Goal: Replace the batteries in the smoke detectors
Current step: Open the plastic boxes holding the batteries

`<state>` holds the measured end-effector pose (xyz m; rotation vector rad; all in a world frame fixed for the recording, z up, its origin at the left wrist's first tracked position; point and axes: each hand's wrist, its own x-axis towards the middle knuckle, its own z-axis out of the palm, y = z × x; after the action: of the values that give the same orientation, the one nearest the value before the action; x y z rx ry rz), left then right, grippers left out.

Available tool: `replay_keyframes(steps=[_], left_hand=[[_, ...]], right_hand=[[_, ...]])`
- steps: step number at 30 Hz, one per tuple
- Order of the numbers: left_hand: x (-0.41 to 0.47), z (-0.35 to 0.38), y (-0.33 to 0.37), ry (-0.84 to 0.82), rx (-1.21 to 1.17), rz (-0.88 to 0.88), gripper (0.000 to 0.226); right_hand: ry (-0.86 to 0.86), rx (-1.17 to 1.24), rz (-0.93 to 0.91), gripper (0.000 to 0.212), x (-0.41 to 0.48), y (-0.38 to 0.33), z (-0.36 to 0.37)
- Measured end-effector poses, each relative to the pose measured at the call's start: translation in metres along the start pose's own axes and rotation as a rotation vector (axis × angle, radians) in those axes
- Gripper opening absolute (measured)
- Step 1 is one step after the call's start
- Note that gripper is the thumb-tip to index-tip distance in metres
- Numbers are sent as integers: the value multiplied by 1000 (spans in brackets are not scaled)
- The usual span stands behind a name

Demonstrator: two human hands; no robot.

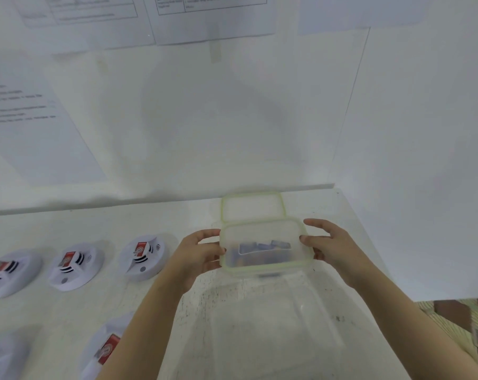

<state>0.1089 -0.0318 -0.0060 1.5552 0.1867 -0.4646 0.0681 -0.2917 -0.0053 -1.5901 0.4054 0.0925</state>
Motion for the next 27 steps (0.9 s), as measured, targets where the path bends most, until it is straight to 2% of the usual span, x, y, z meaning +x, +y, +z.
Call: replay_keyframes(steps=[5,9,13,16,19,22,27], left_hand=[[-2,3,-5,-6,-73,-3,33],[3,3,-10,-106,-200,-47,39],[7,5,-12,-128,-309,6,38],[9,4,-14,-107,-195,59,56],[8,4,-9,-132,-53,145,72],[4,7,-3,-118,120,179,61],[-3,13,-2,-30,433,138,43]], right_hand=[[-103,100,30,37,-3,4,-4],[-202,216,71,38,-2,5,-9],[-164,151,-8,37,0,5,-7],[-111,-29,-15,37,-4,3,-6],[-86,-250,110,44,-9,-3,-7],[-132,-251,184,60,-12,-8,-3],[-28,-18,11,74,-6,-6,0]])
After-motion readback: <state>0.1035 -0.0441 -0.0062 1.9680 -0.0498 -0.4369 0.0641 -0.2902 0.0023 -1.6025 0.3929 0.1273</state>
